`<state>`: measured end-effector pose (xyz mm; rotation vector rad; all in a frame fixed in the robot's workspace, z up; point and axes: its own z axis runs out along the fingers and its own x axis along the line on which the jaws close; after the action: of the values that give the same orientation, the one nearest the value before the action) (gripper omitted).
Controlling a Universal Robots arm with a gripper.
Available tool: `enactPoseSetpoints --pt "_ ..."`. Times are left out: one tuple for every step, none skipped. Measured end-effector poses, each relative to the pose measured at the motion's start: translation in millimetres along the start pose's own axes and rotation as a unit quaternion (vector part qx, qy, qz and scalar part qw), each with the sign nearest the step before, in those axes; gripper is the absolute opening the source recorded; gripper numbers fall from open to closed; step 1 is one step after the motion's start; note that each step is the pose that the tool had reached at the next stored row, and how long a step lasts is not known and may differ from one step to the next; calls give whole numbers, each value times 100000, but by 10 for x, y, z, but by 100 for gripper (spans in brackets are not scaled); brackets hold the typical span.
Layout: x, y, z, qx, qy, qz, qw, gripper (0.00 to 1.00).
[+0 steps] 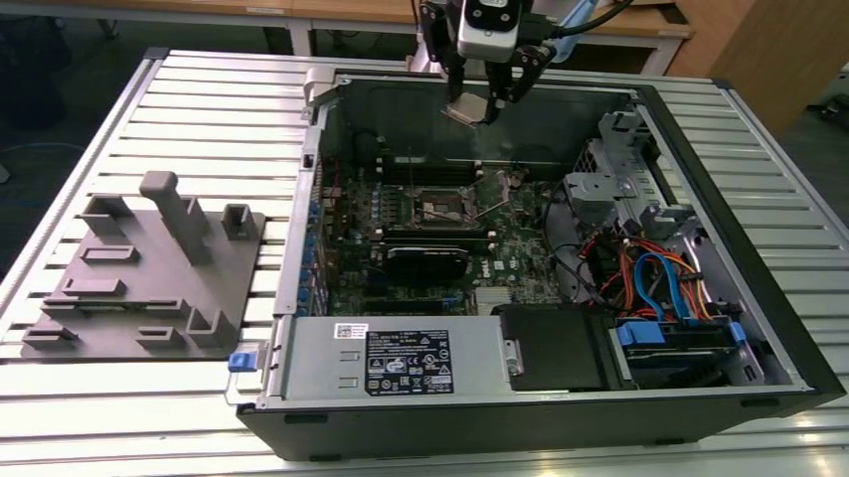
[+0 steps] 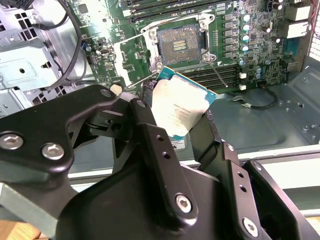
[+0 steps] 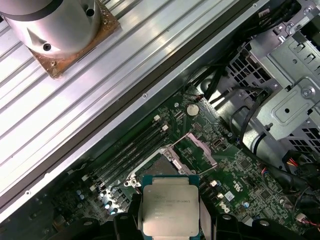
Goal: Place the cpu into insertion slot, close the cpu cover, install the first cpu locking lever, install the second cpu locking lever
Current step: 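Place the cpu into insertion slot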
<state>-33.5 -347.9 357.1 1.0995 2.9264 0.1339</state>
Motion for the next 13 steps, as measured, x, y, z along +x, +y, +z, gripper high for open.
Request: enactPoseSetpoints --pt "0 0 0 0 -1 -1 100000 54" --pt "0 0 0 1 -1 2 100000 54" --pt "0 0 0 2 0 2 100000 54" --pt "0 0 0 1 -2 16 100000 54" --pt "0 0 0 -2 -4 54 100000 54" --pt "0 0 0 -1 -9 112 100000 54" --pt "0 0 0 -4 -16 185 100000 54" --pt "0 0 0 -4 -24 283 100000 54" --pt "0 0 0 -6 -33 395 99999 54" --pt "0 0 0 -9 -46 528 99999 54" --pt "0 0 0 -16 -57 686 99998 54" --pt "0 0 0 -18 -72 865 99996 54" --pt "0 0 0 -15 -92 1069 99994 54"
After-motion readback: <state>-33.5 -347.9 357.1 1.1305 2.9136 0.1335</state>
